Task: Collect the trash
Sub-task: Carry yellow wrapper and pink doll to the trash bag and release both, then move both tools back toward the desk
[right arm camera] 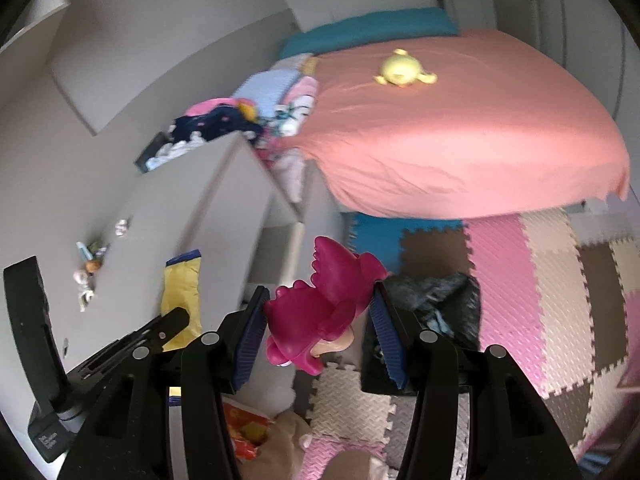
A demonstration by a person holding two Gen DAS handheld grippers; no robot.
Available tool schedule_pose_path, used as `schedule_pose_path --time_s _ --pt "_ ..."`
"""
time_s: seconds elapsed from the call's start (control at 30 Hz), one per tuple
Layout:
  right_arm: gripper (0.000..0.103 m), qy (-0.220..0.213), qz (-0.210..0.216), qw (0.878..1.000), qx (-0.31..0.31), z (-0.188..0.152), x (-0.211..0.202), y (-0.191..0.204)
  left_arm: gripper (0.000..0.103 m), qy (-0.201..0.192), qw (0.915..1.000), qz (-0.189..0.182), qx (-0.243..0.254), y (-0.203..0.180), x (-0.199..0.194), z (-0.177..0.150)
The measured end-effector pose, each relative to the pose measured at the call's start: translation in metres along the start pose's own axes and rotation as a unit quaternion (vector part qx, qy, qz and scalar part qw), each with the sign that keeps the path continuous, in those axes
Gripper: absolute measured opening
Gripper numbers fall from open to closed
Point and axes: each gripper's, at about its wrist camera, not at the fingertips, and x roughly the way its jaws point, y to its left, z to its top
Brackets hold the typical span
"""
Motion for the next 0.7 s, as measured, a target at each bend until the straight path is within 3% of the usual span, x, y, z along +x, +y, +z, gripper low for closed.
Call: schedule_pose_path --time_s 0.27,0.33,0.37,0.4,0.5,0.7 --pt "0.053 0.034 -0.046 0.998 0.028 -0.013 0.020 -0.062 0.016 0.058 0.9974 -0.007 0.043 -0.053 0.065 -0.027" --pt "0.057 0.051 -0.060 0.996 0.034 -0.013 0.031 -0.072 0.036 0.073 0.9958 -0.021 0.051 -0.061 0.077 -0.033" --pt "0.070 0.054 -0.067 0.995 0.045 -0.012 0.036 -0.078 0.079 0.077 0.9953 -0.019 0.055 -0.064 0.082 -0.035" --pt "0.075 0.051 -0.069 0.995 0.052 -0.012 0.038 -0.083 0.096 0.078 0.9953 -0.009 0.057 -0.065 0.085 -0.035" --pt "0.077 0.042 -0.083 0.994 0.061 -0.010 0.040 -0.095 0.097 0.052 0.9959 0.006 0.074 -0.067 0.082 -0.037" --pt "0.077 0.041 -0.078 0.994 0.063 -0.007 0.041 -0.095 0.097 0.039 0.9954 0.014 0.087 -0.070 0.074 -0.029"
